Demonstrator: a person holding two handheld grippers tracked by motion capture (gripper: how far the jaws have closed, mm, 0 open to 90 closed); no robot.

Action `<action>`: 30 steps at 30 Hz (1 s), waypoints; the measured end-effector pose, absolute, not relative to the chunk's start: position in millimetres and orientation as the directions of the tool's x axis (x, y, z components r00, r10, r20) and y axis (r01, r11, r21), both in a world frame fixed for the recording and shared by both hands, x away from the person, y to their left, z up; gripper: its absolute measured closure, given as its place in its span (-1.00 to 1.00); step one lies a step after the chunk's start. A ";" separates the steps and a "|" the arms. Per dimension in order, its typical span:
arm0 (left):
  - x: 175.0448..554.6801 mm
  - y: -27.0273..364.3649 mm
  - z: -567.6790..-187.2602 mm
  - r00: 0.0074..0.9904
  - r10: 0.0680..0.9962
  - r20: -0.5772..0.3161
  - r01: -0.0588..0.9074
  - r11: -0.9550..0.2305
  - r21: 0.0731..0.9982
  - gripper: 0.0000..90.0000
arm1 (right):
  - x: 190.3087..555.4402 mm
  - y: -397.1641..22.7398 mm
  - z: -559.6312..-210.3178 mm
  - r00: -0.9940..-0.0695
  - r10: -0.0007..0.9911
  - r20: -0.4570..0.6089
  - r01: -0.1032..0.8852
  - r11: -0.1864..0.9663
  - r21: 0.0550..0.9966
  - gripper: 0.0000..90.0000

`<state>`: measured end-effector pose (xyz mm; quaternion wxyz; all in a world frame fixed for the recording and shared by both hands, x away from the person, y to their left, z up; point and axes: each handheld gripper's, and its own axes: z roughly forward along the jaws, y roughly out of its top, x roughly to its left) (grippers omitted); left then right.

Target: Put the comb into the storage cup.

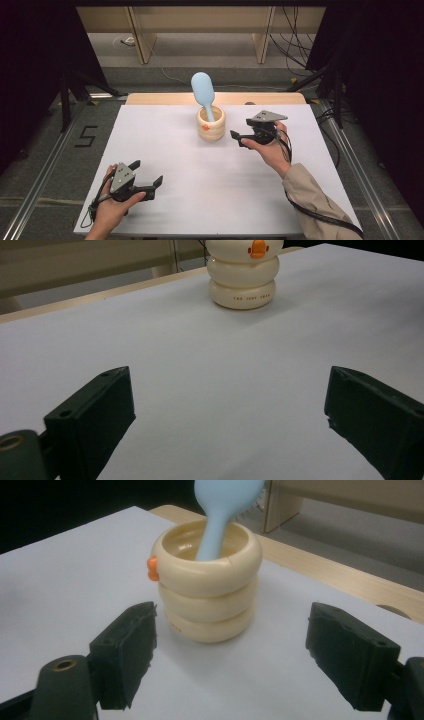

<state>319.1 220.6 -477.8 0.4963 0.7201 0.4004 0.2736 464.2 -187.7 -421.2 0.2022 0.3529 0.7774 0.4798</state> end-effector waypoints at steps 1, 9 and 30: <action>319.2 220.6 -477.9 0.529 0.848 -0.003 0.305 -0.187 0.934 -0.88 | 463.1 -189.3 -421.4 -0.669 0.742 0.027 0.356 0.289 0.888 -0.53; 319.2 220.8 -477.9 0.529 0.849 -0.001 0.305 -0.188 0.934 -0.88 | 453.7 -200.4 -425.2 -0.669 0.743 0.036 0.365 0.286 0.886 -0.56; 319.4 221.2 -478.7 0.526 0.850 -0.001 0.308 -0.190 0.932 -0.88 | 428.2 -226.8 -437.8 -0.668 0.743 0.030 0.381 0.307 0.872 -0.58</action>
